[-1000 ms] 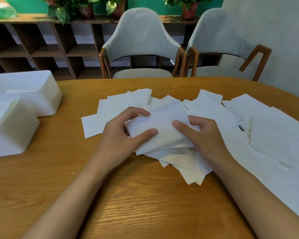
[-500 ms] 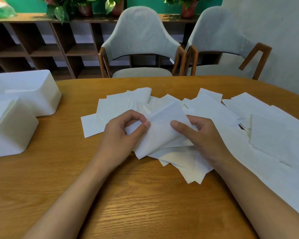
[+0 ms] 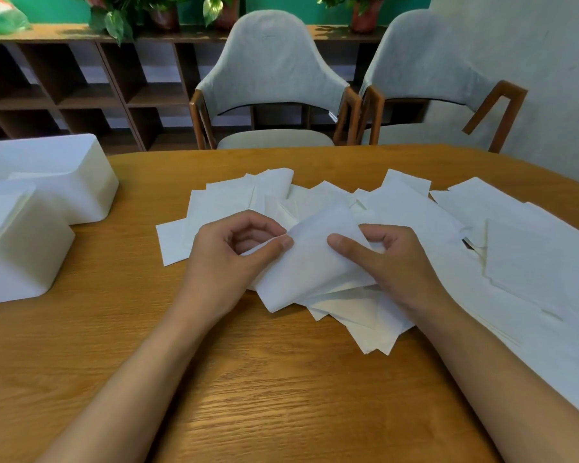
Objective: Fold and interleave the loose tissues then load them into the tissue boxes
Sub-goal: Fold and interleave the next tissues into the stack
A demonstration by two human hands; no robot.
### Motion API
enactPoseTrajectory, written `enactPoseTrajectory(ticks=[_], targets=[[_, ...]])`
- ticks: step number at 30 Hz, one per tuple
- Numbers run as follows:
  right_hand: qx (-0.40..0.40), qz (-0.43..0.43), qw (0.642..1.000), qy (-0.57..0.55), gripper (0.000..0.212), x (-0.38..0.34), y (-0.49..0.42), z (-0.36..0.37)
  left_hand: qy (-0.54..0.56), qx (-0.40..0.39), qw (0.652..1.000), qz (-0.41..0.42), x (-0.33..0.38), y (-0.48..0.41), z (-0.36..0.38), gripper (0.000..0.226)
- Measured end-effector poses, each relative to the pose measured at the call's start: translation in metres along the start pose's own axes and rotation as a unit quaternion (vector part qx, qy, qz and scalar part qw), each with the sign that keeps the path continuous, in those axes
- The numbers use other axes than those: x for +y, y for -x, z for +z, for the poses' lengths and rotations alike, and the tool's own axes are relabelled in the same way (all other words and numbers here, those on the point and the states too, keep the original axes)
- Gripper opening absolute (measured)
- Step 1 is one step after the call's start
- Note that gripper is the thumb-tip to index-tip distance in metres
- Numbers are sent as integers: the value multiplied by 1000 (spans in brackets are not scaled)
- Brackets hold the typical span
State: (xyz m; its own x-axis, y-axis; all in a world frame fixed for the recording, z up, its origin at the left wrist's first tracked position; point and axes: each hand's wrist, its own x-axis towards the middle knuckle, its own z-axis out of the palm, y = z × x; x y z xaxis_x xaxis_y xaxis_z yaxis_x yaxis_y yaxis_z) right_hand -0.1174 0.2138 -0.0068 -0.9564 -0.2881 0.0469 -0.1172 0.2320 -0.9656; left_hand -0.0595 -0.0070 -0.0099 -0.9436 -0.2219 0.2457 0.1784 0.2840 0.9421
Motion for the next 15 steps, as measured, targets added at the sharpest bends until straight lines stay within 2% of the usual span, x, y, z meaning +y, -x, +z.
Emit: enactPoseTrajectory(ticks=[3, 5, 6, 8, 10, 12, 15], targets=[[0, 6, 1000, 11, 14, 2, -2, 0, -11, 28, 999, 15, 0, 2, 3, 24], [13, 11, 1000, 9, 12, 3, -3, 0, -114, 66, 986, 106, -1, 5, 4, 35], [19, 15, 1000, 2, 12, 3, -3, 0, -179, 69, 967, 169, -1, 7, 5, 37], [26, 23, 999, -21, 18, 3, -4, 0, -250, 30, 932, 262, -3, 10, 8, 38], [31, 39, 998, -42, 20, 1, -4, -1, -293, -16, 904, 312, -7, 12, 12, 36], [34, 66, 995, -65, 19, 0, -4, -2, -326, -37, 882, 339, -11, 12, 14, 30], [39, 107, 988, -108, 16, -1, -5, -2, -335, -36, 875, 347, -12, 11, 12, 32]])
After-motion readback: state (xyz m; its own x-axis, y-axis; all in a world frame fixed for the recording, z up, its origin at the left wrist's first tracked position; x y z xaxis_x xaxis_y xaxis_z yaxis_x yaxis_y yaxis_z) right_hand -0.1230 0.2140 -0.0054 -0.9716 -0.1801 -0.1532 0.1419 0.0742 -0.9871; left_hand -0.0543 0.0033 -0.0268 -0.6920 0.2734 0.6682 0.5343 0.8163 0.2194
